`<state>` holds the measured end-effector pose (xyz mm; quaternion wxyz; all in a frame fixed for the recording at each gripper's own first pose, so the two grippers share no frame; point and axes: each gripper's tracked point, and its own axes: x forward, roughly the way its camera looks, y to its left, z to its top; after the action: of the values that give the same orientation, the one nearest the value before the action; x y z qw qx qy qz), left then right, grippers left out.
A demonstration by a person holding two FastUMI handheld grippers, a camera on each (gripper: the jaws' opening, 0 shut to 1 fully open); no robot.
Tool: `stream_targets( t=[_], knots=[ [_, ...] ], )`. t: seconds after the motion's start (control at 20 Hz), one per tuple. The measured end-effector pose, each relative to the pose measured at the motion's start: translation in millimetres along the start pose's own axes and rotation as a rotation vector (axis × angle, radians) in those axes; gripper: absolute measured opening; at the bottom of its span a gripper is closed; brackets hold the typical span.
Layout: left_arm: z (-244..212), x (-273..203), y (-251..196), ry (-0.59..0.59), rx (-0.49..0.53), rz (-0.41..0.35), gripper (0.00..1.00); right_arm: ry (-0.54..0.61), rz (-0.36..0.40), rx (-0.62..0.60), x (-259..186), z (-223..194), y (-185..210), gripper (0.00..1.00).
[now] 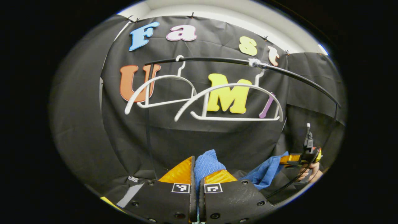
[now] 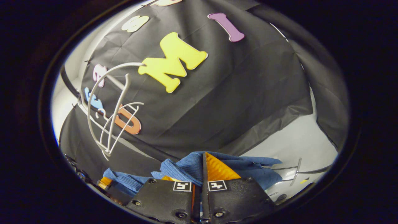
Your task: Grasp the clothes on the hanger with both hands and then place them into the laundry hamper below.
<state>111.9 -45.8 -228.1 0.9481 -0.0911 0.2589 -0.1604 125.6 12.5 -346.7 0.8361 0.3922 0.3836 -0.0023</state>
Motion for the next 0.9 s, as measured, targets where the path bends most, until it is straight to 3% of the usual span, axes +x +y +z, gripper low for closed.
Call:
stream_targets(
  t=[0.2,0.25,0.45,0.5,0.75,0.8,0.9],
  knots=[
    [7,-7,-24,-0.018,0.018,-0.049,0.04,0.043,0.077,-0.012,-4,-24,39,0.06],
    [10,-7,-30,-0.025,0.020,-0.064,0.09,0.051,0.095,-0.014,-5,-30,48,0.06],
    [15,-11,-55,-0.041,0.040,-0.121,0.08,0.103,0.147,-0.029,-11,-57,76,0.06],
    [15,-12,-60,-0.043,0.042,-0.136,0.03,0.115,0.158,-0.034,-10,-62,82,0.06],
    [6,-9,-83,-0.029,0.062,-0.197,0.08,0.180,0.219,-0.011,-12,-93,109,0.06],
    [1,-10,-88,-0.021,0.060,-0.213,0.03,0.197,0.229,-0.007,-11,-99,114,0.06],
    [-3,-10,-98,-0.018,0.058,-0.234,0.08,0.215,0.252,0.007,-13,-104,124,0.06]
  ],
)
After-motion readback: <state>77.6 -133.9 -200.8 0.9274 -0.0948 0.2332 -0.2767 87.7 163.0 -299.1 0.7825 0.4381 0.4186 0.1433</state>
